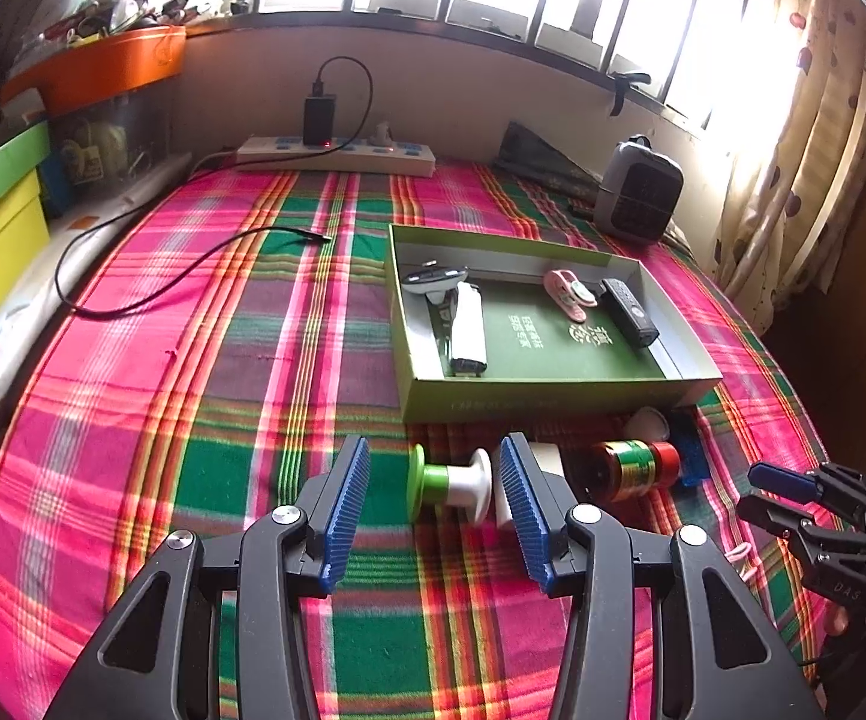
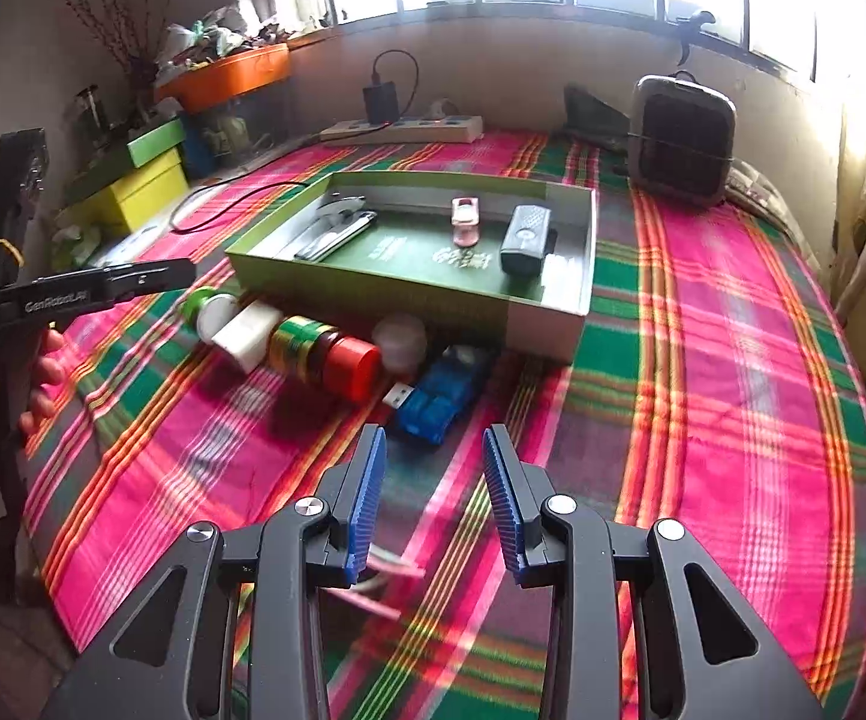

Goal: Organize rigid objects
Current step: 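Move left tool toward green-white spool while right tool reaches pink-white ear hook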

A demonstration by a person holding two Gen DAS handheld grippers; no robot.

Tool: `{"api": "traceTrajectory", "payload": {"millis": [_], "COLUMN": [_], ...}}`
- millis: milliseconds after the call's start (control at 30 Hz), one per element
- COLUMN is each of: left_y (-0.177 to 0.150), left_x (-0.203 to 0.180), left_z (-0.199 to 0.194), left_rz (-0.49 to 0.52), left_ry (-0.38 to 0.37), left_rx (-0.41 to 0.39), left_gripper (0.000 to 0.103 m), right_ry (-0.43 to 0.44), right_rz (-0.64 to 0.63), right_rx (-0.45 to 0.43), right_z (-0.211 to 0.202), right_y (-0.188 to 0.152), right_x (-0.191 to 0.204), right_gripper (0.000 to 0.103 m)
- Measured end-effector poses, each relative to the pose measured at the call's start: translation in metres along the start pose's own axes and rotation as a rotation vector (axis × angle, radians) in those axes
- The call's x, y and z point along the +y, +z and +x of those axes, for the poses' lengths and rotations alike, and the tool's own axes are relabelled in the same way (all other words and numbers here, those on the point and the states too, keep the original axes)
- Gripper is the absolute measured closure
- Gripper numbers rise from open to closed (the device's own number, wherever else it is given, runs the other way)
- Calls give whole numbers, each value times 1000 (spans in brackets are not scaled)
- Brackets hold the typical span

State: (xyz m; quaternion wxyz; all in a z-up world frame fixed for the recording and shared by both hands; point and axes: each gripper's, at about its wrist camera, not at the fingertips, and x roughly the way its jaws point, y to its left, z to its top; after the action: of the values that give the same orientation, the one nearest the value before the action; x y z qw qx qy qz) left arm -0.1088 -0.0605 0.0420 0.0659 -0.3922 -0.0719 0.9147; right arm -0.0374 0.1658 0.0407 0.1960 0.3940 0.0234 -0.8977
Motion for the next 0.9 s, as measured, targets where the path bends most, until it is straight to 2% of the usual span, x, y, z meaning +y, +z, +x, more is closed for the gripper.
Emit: {"api": "traceTrajectory", "payload": {"millis": [333, 667, 900], "left_y": [-15, -17, -21], "left_x": [2, 3, 4], "left_z": [-3, -3, -3], "left_rz": [-17, -19, -22], "left_ry": [4, -3, 1], "left_rx": [12, 15, 22], "left_gripper": [58, 58, 58], "right_ry": [116, 121, 161], "right_rz": [-31, -85, -38], "right_rx": [30, 35, 63], "right_z": [-3, -10, -2], "right_y": [-17, -24, -26], "right_x": [11, 17, 5], "right_gripper": [68, 68, 68]}}
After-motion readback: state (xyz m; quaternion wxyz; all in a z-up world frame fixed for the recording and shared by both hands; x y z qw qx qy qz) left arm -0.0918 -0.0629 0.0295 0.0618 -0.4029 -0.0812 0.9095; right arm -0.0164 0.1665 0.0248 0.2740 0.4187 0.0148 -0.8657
